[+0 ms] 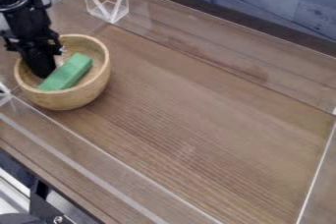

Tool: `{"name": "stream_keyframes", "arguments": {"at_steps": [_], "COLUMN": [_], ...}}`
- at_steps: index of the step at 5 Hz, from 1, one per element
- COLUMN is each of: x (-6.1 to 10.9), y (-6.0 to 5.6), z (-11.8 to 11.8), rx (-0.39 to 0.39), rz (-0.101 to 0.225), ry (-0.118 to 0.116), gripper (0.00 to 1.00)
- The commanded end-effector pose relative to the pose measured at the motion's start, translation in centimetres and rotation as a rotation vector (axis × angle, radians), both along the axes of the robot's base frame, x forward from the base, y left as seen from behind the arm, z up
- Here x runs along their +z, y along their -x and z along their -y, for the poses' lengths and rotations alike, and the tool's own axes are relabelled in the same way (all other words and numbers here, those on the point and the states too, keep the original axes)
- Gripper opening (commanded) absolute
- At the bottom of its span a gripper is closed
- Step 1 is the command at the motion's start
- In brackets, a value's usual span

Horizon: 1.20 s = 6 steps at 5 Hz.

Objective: Move green stick from inside the wooden bowl to the table next to it

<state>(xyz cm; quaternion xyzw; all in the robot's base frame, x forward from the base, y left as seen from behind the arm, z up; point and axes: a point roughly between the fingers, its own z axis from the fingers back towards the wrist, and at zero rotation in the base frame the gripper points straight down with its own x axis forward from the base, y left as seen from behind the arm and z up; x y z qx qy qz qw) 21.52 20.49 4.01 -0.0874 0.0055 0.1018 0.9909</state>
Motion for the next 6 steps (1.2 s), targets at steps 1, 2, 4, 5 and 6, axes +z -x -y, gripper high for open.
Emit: {"name": "stream_keyframes", "arguments": {"at_steps": [1,2,4,5,6], "x": [2.8,4.0,3.9,5.5,7.1], "y": [-0.7,-0.8,-0.8,-0.2,0.5], "z": [-0.7,-0.9,1.0,0.9,0.8], "rx": [-0.009,-0.019,-0.04,-0.04,-0.037], "rz": [0.046,0.053,0.061,0.068,0.075], "ry": [-0.029,-0.021,-0.011,-0.005,0.0], "gripper": [0.0,0.0,0.0,0.0,0.0]}}
